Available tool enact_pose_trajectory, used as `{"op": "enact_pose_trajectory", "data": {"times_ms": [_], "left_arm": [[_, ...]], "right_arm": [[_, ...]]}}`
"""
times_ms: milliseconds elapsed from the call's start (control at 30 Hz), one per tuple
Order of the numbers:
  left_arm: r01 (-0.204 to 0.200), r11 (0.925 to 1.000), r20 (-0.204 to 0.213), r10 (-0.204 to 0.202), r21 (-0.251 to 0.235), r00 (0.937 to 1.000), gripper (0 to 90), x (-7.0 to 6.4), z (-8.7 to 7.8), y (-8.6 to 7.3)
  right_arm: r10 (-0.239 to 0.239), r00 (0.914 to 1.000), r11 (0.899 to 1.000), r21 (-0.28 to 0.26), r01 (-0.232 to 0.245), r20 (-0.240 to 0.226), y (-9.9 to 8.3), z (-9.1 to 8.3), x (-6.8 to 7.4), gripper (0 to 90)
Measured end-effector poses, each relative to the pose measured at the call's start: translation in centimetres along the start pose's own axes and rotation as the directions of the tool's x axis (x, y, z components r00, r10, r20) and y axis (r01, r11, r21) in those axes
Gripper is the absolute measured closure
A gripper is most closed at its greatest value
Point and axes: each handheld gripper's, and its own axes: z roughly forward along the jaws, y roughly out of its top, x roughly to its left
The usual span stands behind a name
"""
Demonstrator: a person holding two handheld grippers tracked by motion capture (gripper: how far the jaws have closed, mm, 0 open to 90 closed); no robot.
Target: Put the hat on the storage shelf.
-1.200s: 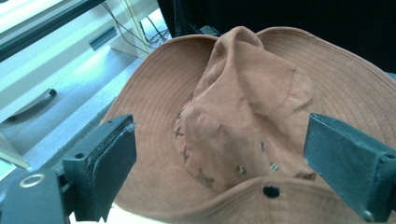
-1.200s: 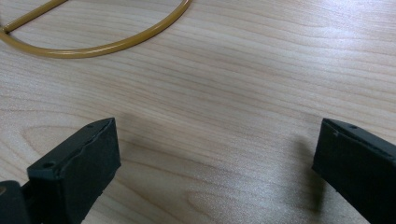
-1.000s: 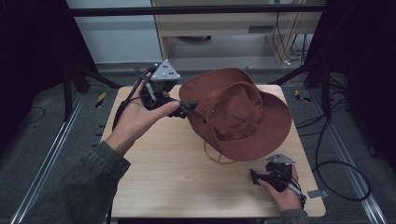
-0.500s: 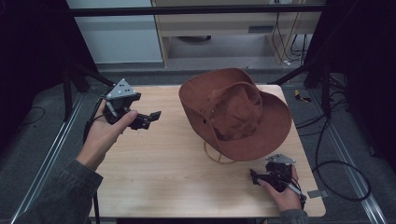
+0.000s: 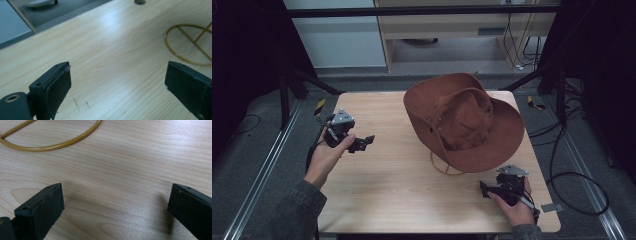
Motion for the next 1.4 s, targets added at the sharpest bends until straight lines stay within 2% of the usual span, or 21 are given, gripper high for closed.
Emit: {"op": "enact_pose_trajectory", "data": {"times_ms": [200, 333, 433, 533, 700, 767, 900, 967, 1033, 1100, 1200, 1233, 1267, 1333, 1400], "left_arm": [[0.001, 0.9991, 0.003, -0.001, 0.043, 1.0000, 6.2, 0.1, 1.6, -2.2], [-0.026, 0.9960, -0.015, 0.028, 0.085, 0.9995, 6.2, 0.0, 2.3, -3.7], [-0.003, 0.9958, -0.009, 0.004, 0.092, 1.0000, 6.2, 0.2, 2.6, -4.9], [0.048, 0.9940, 0.021, -0.050, 0.098, 0.9985, 6.5, 0.5, 2.8, -6.0], [0.070, 0.9921, 0.003, -0.071, 0.104, 0.9975, 6.7, 0.9, 2.8, -7.7], [0.057, 0.9911, -0.007, -0.057, 0.120, 0.9984, 6.7, 1.1, 2.8, -8.5], [0.064, 0.9883, -0.013, -0.063, 0.138, 0.9979, 6.7, 1.2, 3.1, -9.9], [0.040, 0.9861, -0.018, -0.038, 0.161, 0.9991, 6.6, 1.2, 3.2, -10.5], [0.038, 0.9850, -0.022, -0.035, 0.168, 0.9992, 6.4, 1.2, 3.3, -11.0], [0.052, 0.9847, -0.017, -0.050, 0.166, 0.9986, 6.3, 1.2, 3.4, -11.5], [0.036, 0.9842, -0.032, -0.031, 0.173, 0.9990, 6.2, 1.0, 3.6, -12.1], [0.033, 0.9853, -0.033, -0.028, 0.167, 0.9990, 6.2, 1.0, 3.7, -12.4], [0.051, 0.9868, -0.021, -0.049, 0.154, 0.9986, 5.1, 1.1, 3.8, -12.6], [0.061, 0.9913, -0.032, -0.058, 0.117, 0.9978, 4.2, 1.2, 3.8, -13.0], [0.051, 0.9916, -0.027, -0.048, 0.119, 0.9985, 4.0, 1.3, 3.7, -13.0]], "right_arm": [[0.000, 1.0000, 1.000, 0.001, 0.000, 0.000, 0.0, 0.0, 0.0, 0.7], [-0.001, 1.0000, 1.000, 0.001, 0.001, 0.000, 0.0, 0.0, 0.0, 0.7], [-0.001, 1.0000, 1.000, 0.001, 0.001, 0.000, 0.0, 0.0, 0.0, 0.7], [-0.001, 1.0000, 1.000, 0.001, 0.001, 0.000, 0.0, 0.0, 0.0, 0.7], [-0.001, 1.0000, 1.000, 0.001, 0.001, -0.001, 0.0, 0.0, 0.0, 0.7], [-0.001, 1.0000, 1.000, 0.001, 0.001, -0.001, 0.0, 0.0, 0.0, 0.7], [-0.001, 1.0000, 1.000, 0.001, 0.001, 0.000, 0.0, 0.0, 0.0, 0.7], [-0.001, 1.0000, 1.000, 0.001, 0.001, -0.001, 0.0, 0.0, 0.0, 0.7], [-0.001, 1.0000, 1.000, 0.001, 0.001, -0.001, 0.0, 0.0, 0.0, 0.7], [-0.001, 1.0000, 1.000, 0.002, 0.001, -0.001, 0.0, 0.0, 0.0, 0.7], [-0.001, 1.0000, 1.000, 0.001, 0.001, -0.001, 0.0, 0.0, 0.0, 0.7], [0.000, 1.0000, 1.000, 0.000, 0.000, 0.000, 0.0, 0.0, 0.0, 0.7], [-0.001, 1.0000, 1.000, 0.001, 0.001, -0.001, 0.0, 0.0, 0.0, 0.7], [-0.001, 1.0000, 1.000, 0.001, 0.001, 0.000, 0.0, 0.0, 0.0, 0.7], [-0.001, 1.0000, 1.000, 0.000, 0.001, 0.000, 0.0, 0.0, 0.0, 0.7]]}}
